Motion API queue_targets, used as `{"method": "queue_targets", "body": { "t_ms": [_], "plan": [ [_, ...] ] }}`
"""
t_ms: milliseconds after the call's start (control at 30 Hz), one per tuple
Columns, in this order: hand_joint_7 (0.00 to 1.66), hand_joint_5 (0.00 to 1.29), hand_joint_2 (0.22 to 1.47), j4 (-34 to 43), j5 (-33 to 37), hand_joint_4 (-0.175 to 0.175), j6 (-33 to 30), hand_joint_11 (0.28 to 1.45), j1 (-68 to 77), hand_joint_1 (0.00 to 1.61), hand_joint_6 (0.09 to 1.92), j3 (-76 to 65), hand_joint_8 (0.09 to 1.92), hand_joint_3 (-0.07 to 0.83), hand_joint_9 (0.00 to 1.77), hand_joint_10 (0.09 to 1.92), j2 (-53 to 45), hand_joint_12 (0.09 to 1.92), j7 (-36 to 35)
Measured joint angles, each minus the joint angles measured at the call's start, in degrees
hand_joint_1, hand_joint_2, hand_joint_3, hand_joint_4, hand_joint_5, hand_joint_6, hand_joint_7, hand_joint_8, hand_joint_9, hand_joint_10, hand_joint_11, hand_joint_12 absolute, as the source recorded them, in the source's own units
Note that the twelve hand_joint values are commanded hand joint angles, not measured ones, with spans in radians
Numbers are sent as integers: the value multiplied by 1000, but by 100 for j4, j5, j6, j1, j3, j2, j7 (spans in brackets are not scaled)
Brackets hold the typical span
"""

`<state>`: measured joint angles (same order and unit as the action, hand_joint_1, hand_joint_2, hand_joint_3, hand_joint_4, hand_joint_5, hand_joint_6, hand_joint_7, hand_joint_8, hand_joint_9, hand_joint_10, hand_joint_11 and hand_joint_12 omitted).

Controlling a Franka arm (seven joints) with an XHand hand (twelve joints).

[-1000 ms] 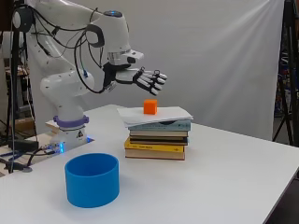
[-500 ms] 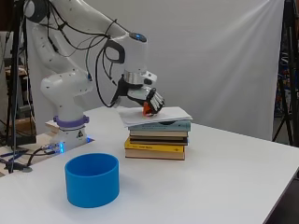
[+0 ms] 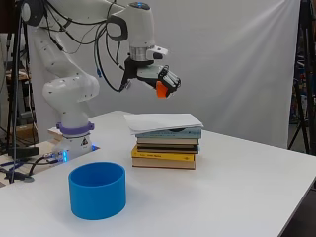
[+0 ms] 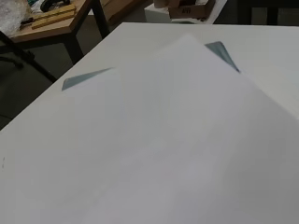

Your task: Teleoperate dual arm-hand system to pick and place objects

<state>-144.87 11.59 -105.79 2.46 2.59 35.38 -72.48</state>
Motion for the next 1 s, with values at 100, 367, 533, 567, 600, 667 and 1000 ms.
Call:
{"method": "queue_targets", "body": {
  "t_ms": [100,367,533,567,600,667,1000],
  "plan": [
    [784,515,1303,533,-166,-173,128,575,-30,1158,1424,-182,1555,0,880,1541,-35,1237,353],
    [859,683,1261,1706,-1031,169,82,693,-200,876,1425,-1050,1688,0,1087,1767,-580,1591,1284],
    [867,692,1256,2108,-993,175,-58,718,-245,876,1415,-1673,1746,0,1099,1810,-1226,1645,1132],
    [861,686,1259,2205,-985,175,-80,719,-251,872,1422,-1766,1762,0,1096,1822,-1330,1651,1099],
    [854,679,1262,2285,-979,175,-101,724,-258,867,1430,-1844,1791,1,1093,1840,-1402,1664,1067],
    [844,668,1269,2362,-984,175,-135,768,-283,858,1444,-1965,1881,1,1108,1891,-1467,1721,1051],
    [789,663,1271,2385,-972,175,-600,766,-643,853,1450,-2890,1888,0,1086,1911,-3129,1720,384]
  ]
}}
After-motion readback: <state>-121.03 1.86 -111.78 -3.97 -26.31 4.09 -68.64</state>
